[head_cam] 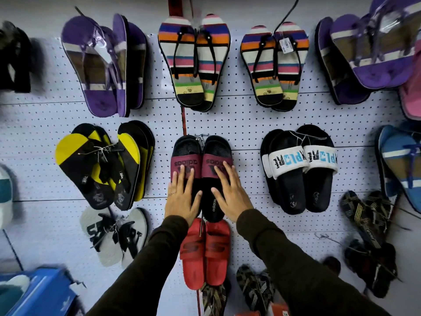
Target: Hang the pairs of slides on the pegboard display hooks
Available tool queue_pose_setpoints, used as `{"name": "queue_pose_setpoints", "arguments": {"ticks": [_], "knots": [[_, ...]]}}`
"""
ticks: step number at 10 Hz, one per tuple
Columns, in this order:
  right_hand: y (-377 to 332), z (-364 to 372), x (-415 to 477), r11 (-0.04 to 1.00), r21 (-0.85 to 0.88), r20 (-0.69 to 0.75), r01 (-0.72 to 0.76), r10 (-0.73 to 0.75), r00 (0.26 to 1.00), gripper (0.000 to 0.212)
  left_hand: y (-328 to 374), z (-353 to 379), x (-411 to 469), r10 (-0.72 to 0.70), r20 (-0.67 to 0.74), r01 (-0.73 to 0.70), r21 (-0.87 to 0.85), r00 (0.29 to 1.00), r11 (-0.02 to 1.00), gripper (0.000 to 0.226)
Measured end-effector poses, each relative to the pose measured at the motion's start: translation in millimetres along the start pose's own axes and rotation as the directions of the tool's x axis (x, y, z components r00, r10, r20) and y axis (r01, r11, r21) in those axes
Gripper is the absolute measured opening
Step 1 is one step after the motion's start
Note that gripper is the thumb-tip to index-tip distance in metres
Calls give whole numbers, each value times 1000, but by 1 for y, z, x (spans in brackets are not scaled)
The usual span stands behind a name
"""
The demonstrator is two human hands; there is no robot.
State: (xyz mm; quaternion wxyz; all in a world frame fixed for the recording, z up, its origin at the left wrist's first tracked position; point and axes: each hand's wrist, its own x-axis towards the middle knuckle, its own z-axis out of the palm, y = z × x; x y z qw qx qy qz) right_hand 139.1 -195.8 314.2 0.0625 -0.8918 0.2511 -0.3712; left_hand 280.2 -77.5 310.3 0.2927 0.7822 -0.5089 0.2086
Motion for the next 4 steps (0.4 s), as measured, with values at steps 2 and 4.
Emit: {"name": "queue_pose_setpoints", "arguments": {"ticks": [2,4], "knots": [[-3,-66,-6,979,204,10,-16,14,1000,54,11,-5,-5,-59,9,59,6,998,998,66],[40,-268,-30,902,256,-623,348,-121,773,37,54,-20,-6,-95,-69,94,-18,993,995,66]]}}
